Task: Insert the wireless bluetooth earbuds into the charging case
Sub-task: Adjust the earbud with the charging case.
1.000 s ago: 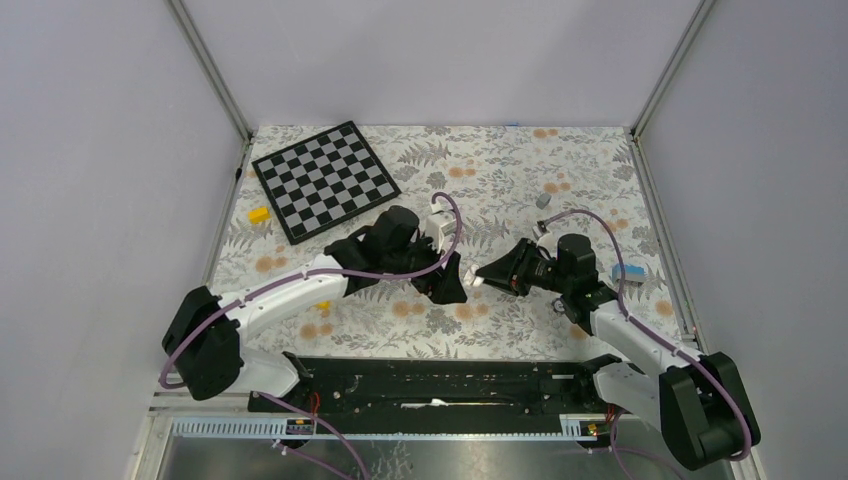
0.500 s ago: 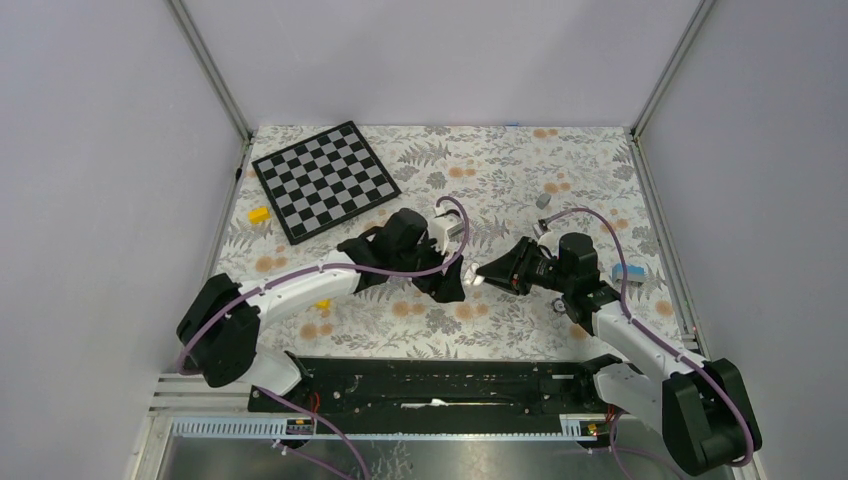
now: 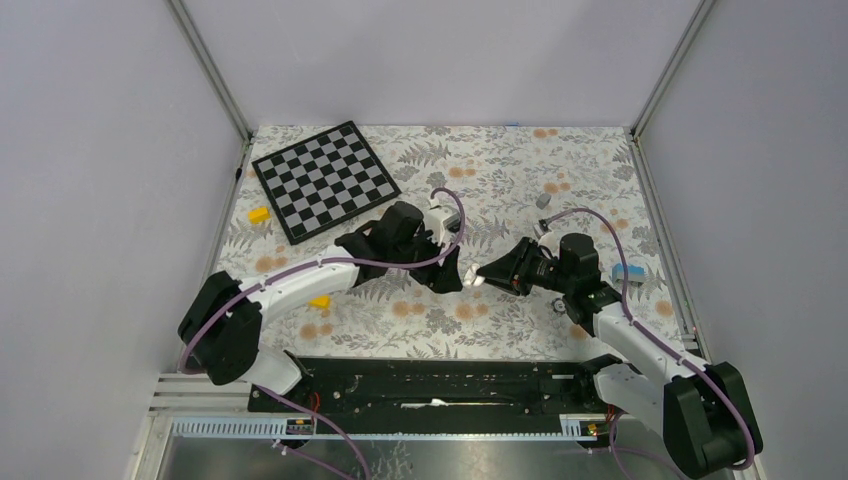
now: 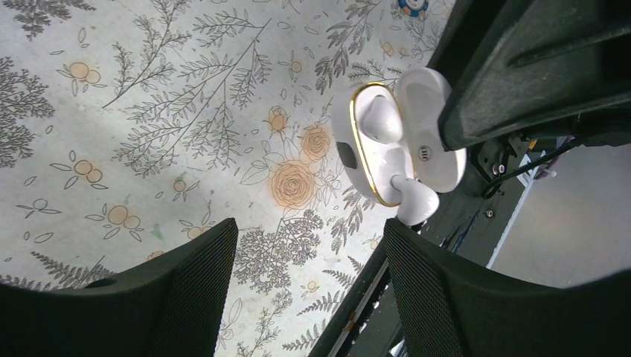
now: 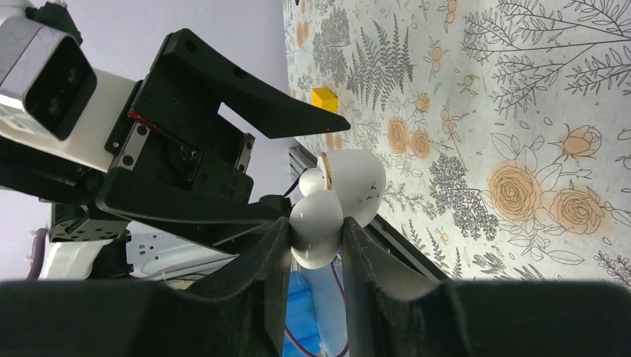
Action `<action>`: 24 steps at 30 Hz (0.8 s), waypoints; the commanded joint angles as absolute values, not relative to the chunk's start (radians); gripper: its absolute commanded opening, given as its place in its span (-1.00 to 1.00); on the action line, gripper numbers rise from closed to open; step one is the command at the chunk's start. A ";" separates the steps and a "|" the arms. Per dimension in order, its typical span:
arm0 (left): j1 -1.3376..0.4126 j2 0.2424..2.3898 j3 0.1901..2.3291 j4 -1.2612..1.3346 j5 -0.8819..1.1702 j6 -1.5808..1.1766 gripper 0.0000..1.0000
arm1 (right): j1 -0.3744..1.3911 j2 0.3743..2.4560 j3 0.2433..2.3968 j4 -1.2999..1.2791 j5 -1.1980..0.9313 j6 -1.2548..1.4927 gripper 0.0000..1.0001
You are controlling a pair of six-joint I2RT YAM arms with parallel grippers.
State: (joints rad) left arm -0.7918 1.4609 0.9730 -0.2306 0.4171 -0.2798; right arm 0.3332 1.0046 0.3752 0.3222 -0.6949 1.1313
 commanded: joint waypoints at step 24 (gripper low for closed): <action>-0.768 1.341 0.966 -0.203 0.579 -0.286 0.52 | 0.339 0.988 0.400 0.323 -0.678 1.127 -1.00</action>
State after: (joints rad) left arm -0.7547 1.3769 0.9710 -0.2432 0.4976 -0.2882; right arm 0.3332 0.9882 0.3748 0.3210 -0.6895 1.1309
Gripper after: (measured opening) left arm 0.757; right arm 0.345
